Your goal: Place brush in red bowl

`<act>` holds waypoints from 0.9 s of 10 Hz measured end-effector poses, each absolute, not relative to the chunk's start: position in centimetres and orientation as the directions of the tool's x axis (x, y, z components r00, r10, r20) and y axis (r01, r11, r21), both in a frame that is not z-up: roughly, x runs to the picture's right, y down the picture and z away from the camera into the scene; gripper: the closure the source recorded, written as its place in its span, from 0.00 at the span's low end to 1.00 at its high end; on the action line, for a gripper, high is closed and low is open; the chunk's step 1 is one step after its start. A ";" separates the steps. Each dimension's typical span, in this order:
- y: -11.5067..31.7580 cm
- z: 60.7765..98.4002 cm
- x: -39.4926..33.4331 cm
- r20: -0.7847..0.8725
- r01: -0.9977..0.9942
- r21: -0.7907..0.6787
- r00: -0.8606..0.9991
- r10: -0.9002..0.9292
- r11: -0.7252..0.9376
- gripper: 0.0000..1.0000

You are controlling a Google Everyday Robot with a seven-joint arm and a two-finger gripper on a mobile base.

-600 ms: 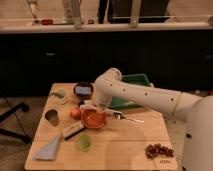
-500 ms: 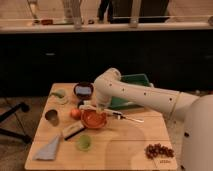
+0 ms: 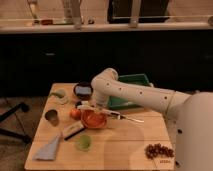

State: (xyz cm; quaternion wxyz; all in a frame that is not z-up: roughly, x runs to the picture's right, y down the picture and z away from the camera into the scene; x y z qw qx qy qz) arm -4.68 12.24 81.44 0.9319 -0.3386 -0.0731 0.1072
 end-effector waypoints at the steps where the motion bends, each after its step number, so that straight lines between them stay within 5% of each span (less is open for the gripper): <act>1: 12.3 81.6 -4.8 0.063 -0.150 -0.651 0.966 0.250 0.744 1.00; 9: 13.3 82.6 -4.9 0.066 -0.154 -0.670 0.962 0.265 0.726 1.00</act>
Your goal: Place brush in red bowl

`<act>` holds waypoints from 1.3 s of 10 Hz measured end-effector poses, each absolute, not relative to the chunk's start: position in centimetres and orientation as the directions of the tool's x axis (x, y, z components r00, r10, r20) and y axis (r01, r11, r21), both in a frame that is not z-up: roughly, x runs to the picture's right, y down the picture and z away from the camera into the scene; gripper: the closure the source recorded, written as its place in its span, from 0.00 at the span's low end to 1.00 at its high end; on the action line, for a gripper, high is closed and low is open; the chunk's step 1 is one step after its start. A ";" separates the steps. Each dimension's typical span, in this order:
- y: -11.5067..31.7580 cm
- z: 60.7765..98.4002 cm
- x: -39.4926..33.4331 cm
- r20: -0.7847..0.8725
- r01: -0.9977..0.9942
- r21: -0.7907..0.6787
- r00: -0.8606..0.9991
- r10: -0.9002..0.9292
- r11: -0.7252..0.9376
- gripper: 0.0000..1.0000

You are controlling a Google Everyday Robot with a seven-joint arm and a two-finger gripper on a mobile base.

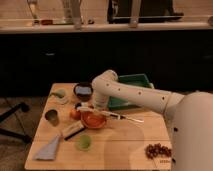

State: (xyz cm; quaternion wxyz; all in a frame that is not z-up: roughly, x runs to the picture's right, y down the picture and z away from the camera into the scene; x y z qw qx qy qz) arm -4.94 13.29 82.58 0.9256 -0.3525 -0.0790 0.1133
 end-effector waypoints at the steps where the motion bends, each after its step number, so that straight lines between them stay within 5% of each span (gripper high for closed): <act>1: 13.3 82.6 -5.0 0.072 -0.151 -0.666 0.962 0.265 0.731 1.00; 10: 13.6 83.3 -5.7 0.114 -0.128 -0.674 0.955 0.273 0.728 1.00; 13: 13.7 83.4 -5.7 0.117 -0.129 -0.679 0.953 0.280 0.723 0.78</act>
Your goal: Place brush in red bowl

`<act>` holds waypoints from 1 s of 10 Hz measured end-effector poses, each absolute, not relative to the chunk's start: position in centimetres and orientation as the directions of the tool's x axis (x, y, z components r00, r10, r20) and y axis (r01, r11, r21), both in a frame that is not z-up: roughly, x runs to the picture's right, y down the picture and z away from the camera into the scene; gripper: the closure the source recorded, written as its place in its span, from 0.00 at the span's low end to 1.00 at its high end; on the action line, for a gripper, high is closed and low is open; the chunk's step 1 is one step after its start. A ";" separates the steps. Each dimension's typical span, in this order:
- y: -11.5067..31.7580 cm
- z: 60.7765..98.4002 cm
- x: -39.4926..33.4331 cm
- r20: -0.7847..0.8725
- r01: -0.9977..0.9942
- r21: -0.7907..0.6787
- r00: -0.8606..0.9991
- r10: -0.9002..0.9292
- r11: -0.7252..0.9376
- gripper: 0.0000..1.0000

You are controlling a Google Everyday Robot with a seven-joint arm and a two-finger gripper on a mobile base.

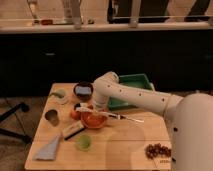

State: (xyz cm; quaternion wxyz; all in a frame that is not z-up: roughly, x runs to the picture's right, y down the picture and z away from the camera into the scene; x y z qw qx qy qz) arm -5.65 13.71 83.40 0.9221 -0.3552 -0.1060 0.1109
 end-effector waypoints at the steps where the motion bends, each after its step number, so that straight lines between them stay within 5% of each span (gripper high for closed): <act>1: 13.7 83.4 -5.7 0.117 -0.130 -0.680 0.952 0.282 0.722 0.69; 5: 13.9 83.4 -5.6 0.118 -0.130 -0.688 0.951 0.287 0.714 0.25; 10: 14.0 83.4 -5.5 0.128 -0.126 -0.693 0.947 0.293 0.710 0.20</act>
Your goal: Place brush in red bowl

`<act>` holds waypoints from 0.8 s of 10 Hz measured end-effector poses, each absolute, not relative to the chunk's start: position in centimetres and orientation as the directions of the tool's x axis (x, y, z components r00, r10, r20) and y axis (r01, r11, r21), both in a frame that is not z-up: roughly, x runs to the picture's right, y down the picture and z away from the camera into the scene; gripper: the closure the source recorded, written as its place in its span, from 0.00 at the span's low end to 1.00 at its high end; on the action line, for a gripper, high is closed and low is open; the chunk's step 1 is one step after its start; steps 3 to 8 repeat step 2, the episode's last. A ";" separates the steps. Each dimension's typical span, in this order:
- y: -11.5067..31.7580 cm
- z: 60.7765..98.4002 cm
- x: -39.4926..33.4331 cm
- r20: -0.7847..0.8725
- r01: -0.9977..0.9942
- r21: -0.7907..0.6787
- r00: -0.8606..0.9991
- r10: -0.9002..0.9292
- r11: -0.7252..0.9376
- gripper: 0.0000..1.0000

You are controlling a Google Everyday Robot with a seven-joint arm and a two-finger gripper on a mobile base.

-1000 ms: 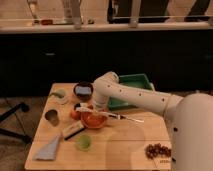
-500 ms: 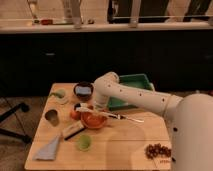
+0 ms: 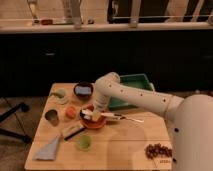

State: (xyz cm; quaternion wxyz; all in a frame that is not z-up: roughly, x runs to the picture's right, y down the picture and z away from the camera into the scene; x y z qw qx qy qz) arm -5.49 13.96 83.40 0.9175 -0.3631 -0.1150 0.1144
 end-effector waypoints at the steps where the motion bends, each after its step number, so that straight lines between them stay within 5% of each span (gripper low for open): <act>1: 14.0 83.4 -5.6 0.131 -0.123 -0.693 0.948 0.291 0.710 0.20; 8: 13.9 83.4 -5.7 0.135 -0.120 -0.693 0.947 0.292 0.711 0.20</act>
